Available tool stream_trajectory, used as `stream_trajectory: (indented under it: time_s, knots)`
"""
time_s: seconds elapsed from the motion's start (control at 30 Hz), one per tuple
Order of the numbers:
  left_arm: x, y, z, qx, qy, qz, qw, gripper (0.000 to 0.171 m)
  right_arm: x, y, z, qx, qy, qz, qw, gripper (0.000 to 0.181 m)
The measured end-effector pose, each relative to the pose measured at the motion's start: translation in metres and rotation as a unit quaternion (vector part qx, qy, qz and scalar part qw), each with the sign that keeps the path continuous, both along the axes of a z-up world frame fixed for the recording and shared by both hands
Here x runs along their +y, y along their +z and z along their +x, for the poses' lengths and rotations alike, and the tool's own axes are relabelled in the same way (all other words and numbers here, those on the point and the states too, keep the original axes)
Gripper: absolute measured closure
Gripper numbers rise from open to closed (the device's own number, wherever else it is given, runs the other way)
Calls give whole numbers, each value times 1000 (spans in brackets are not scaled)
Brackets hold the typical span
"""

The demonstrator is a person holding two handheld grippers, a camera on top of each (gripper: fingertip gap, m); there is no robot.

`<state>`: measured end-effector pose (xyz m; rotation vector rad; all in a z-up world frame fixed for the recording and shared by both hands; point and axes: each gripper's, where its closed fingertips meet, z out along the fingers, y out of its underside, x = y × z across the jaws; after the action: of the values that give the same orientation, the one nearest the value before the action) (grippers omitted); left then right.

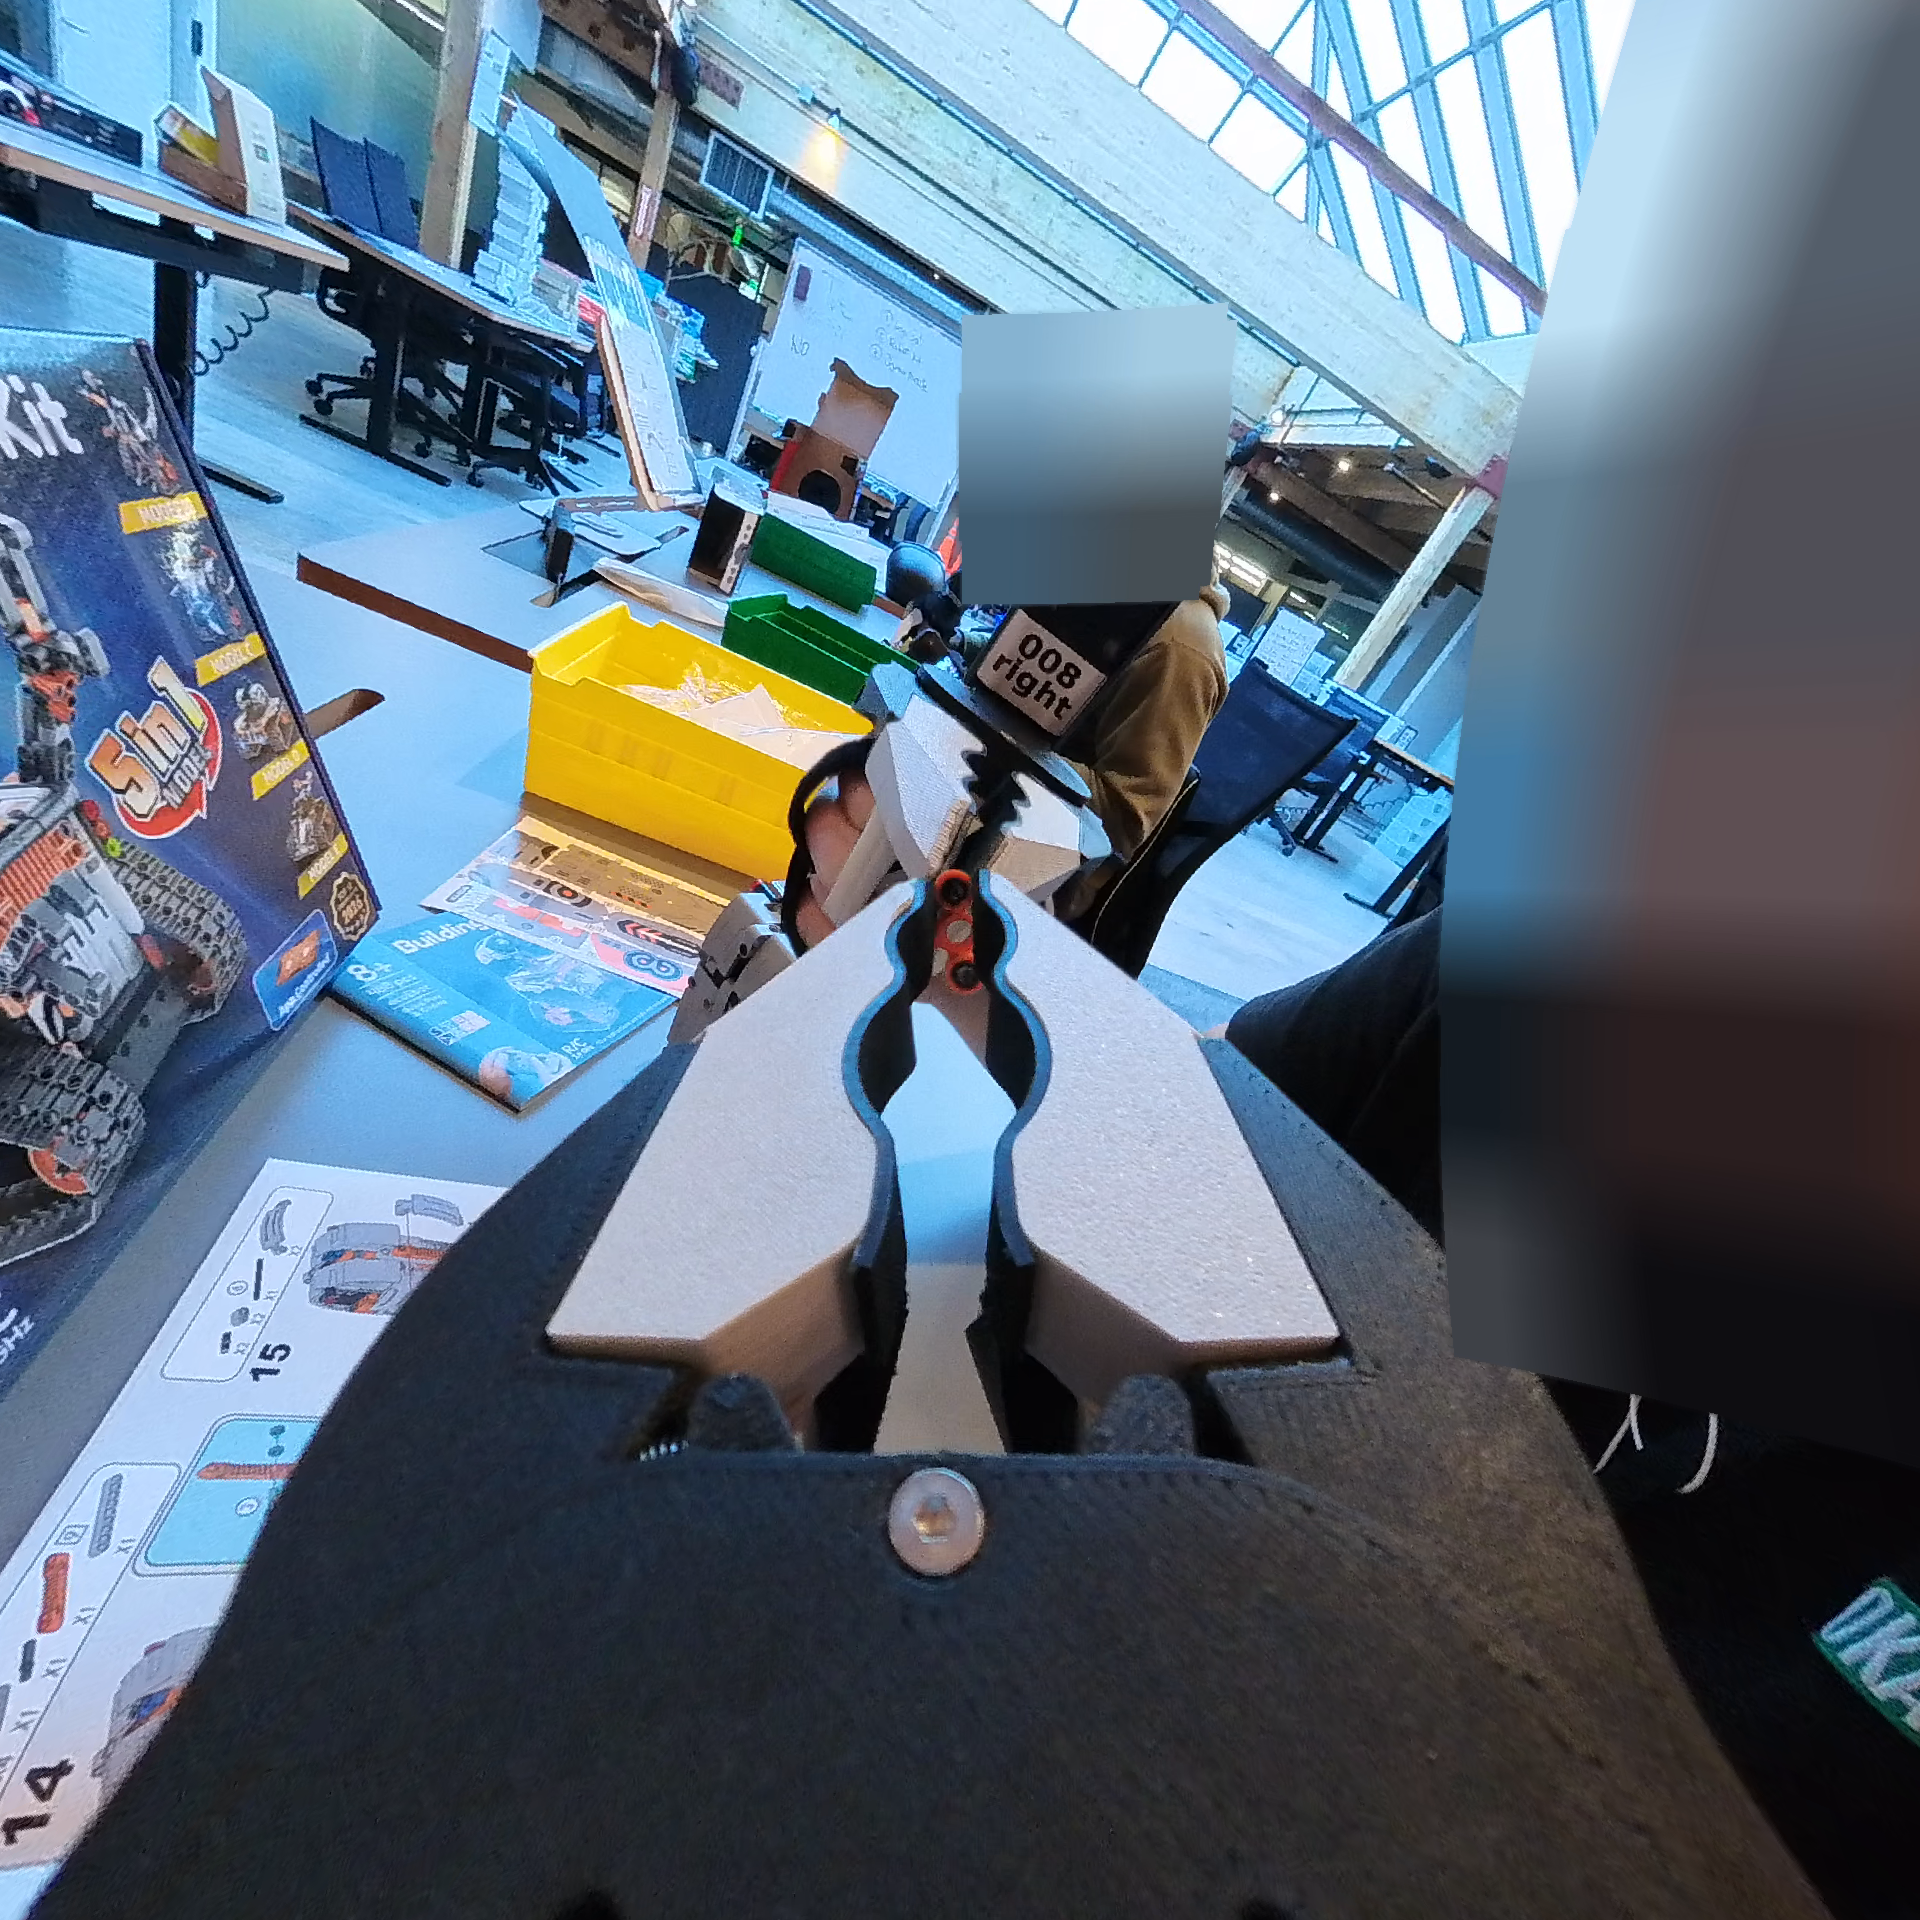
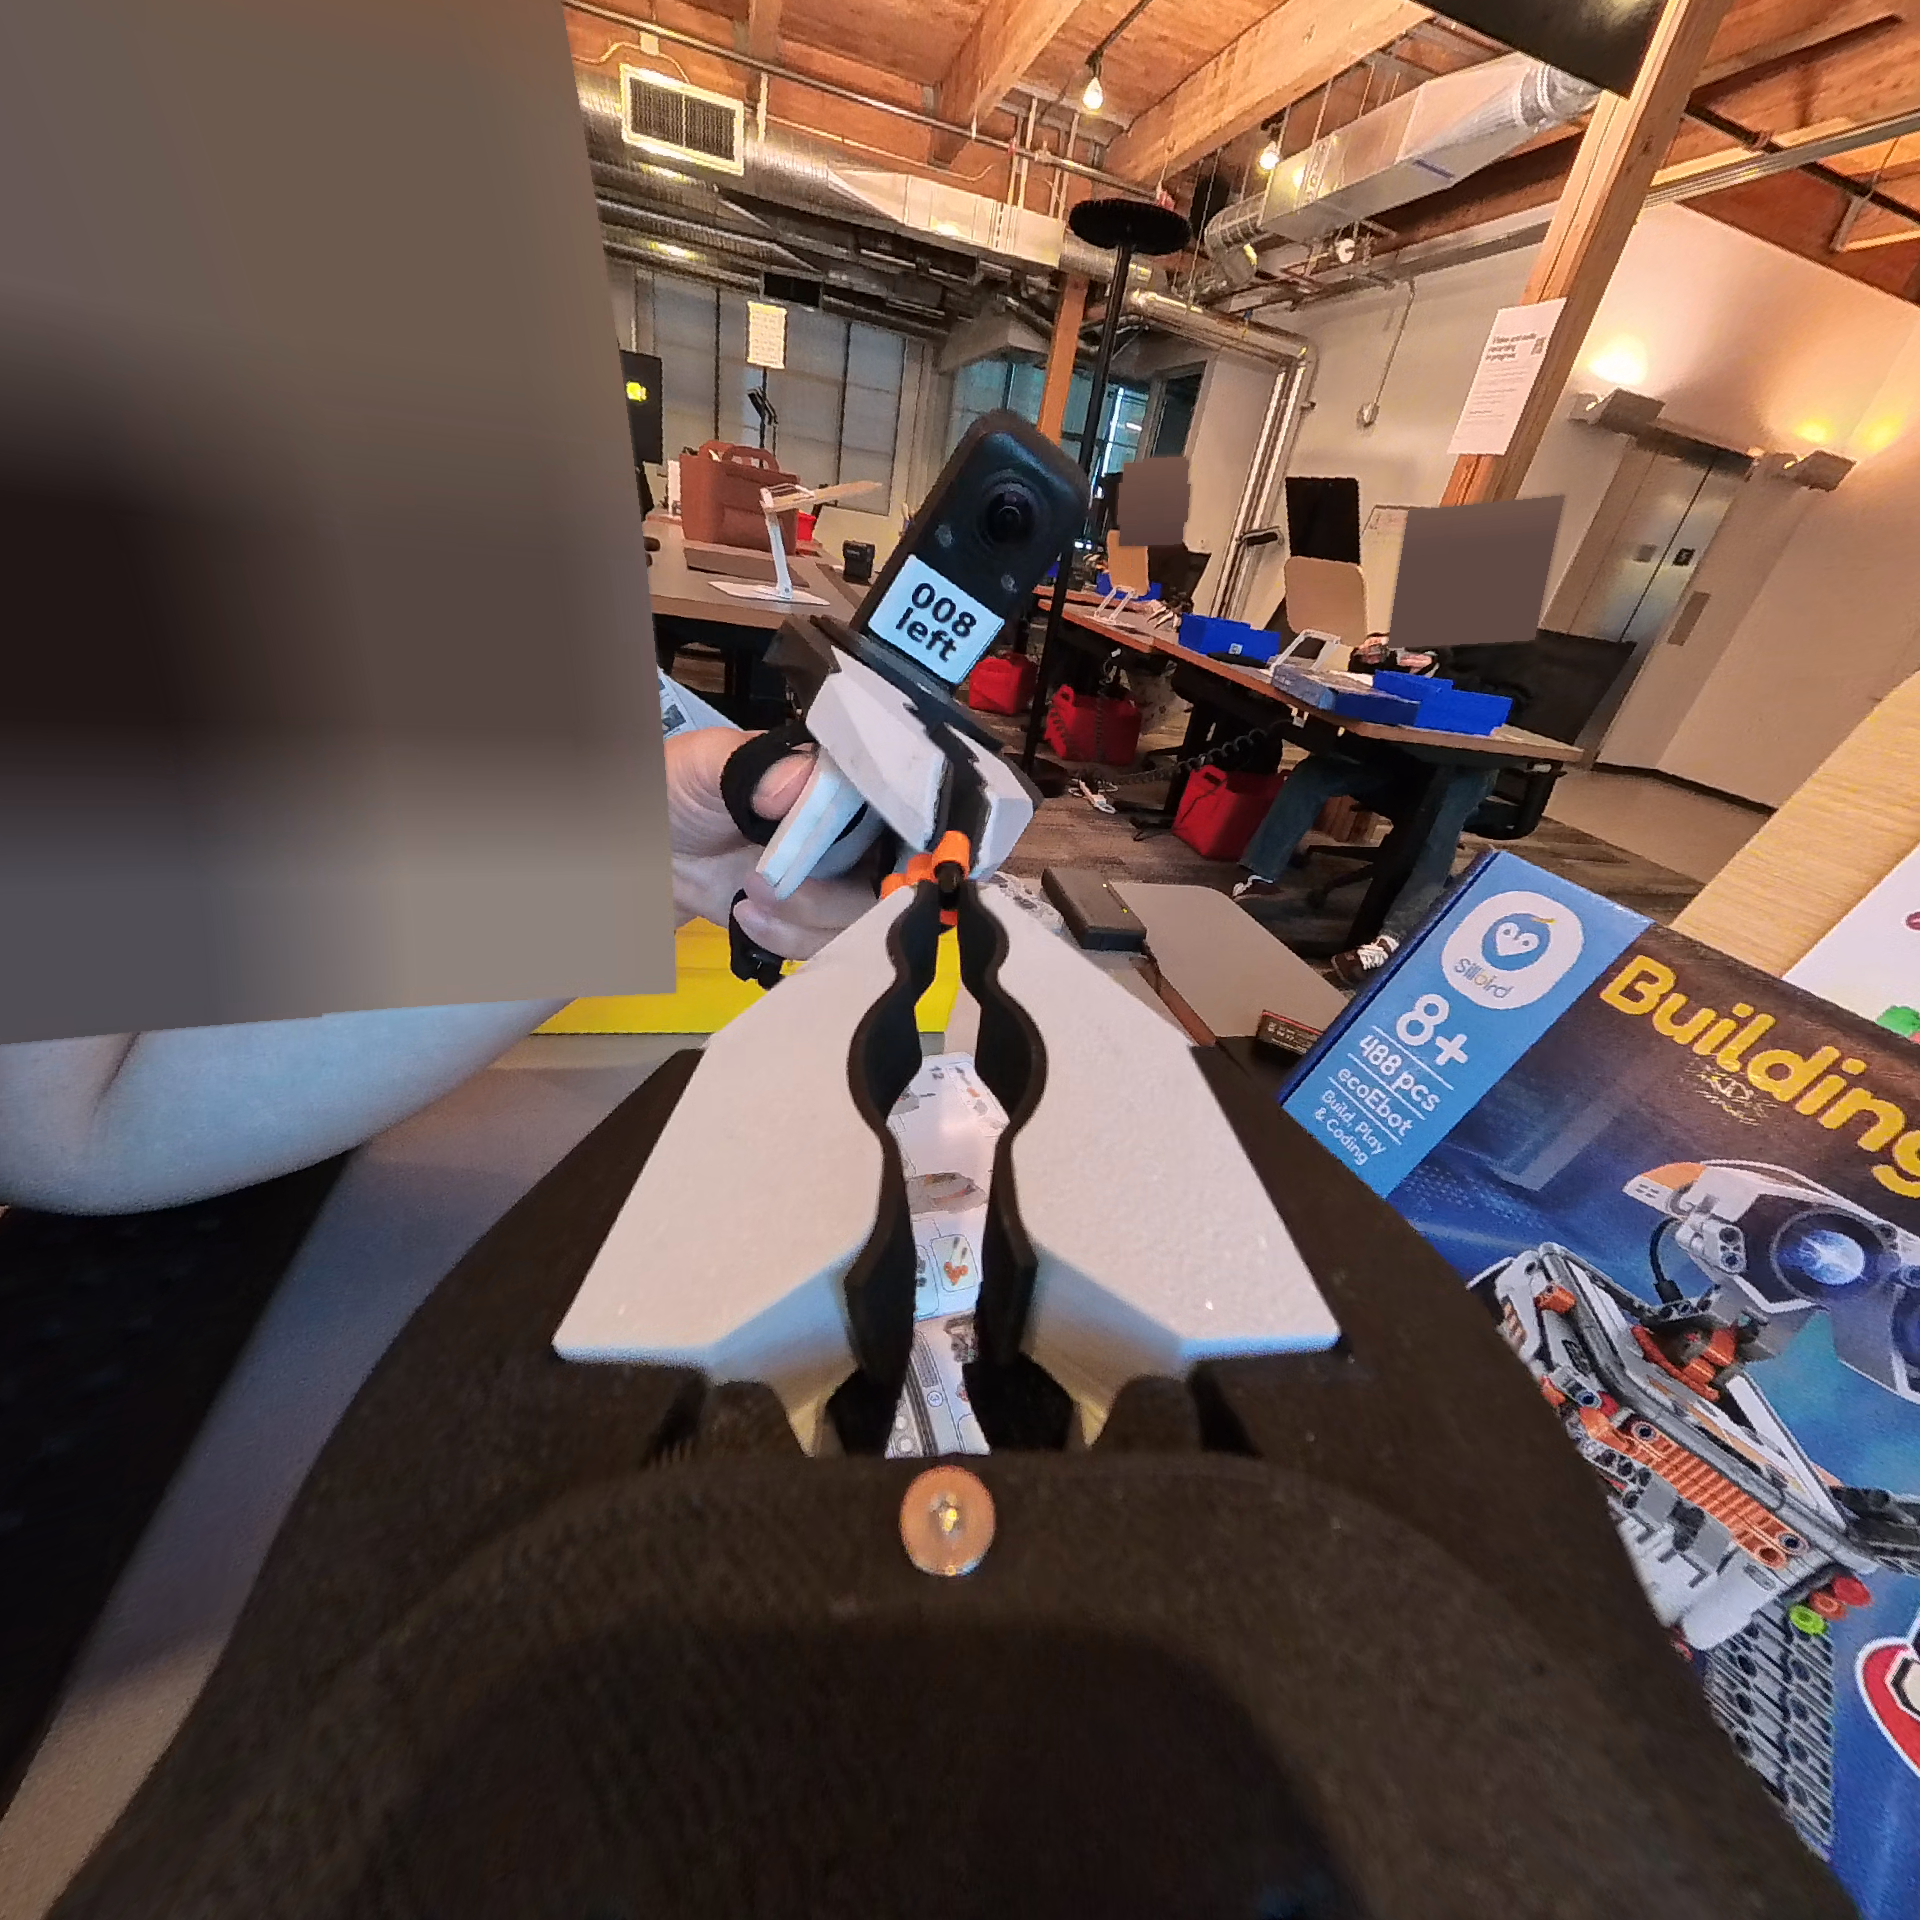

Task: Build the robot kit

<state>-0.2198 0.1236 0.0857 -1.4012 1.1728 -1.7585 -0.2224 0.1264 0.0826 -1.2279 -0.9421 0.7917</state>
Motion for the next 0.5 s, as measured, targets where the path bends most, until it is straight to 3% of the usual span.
stream_trajectory:
  time_s: [0.3, 0.4, 0.5]
  knots:
    - [1, -2, -8, 10, -8, -8, 1000, 168, 0, 3, -4, 6, -1, 3, 1000, 179]
    - [9, -3, -19, 18, 10, -33, 999, 145, -1, 4, -7, -1, -11, 24, 1000, 180]
    - [9, -14, -33, 52, 6, -48, 997, 147, 0, 1, -11, -24, -27, 47, 998, 180]
